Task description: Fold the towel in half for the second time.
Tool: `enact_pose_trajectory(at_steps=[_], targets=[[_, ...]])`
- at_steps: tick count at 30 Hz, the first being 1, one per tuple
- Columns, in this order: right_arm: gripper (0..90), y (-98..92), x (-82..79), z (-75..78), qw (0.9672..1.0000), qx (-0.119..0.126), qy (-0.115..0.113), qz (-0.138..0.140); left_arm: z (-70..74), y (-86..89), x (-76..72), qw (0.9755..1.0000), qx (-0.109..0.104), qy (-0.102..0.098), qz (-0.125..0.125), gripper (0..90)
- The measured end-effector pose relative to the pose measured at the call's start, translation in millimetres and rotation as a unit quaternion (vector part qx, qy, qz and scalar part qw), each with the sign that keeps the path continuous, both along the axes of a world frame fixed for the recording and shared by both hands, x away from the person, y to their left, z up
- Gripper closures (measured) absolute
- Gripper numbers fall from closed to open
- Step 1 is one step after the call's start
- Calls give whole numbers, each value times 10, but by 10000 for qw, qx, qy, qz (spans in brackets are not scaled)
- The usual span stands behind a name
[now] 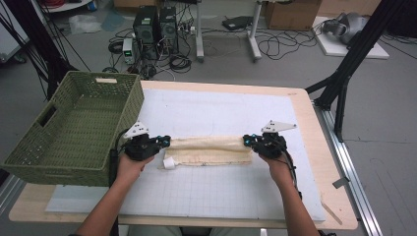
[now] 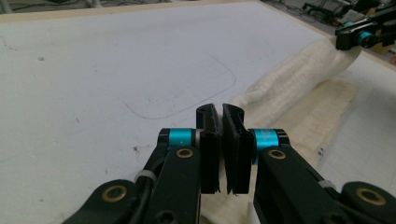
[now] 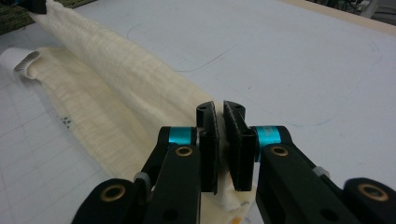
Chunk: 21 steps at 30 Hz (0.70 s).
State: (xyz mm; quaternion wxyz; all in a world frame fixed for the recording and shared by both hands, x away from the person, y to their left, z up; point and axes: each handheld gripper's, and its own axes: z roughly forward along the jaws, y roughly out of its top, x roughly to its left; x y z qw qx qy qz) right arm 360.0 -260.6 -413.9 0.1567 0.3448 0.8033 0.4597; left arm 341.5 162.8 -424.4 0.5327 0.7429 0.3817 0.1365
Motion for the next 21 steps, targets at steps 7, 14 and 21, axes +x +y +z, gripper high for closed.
enact_pose_trajectory(at_steps=[7,14,21], targets=[[846,-23,-109,-65,10000,23,0,60,-70,-3,-89,9999,74,-2,-76,848],[844,-27,-189,-148,9999,-68,28,122,-153,-8,-178,9998,130,59,-147,848],[842,-43,-269,-209,9998,-82,43,157,-180,-24,-247,9993,287,82,-237,844]])
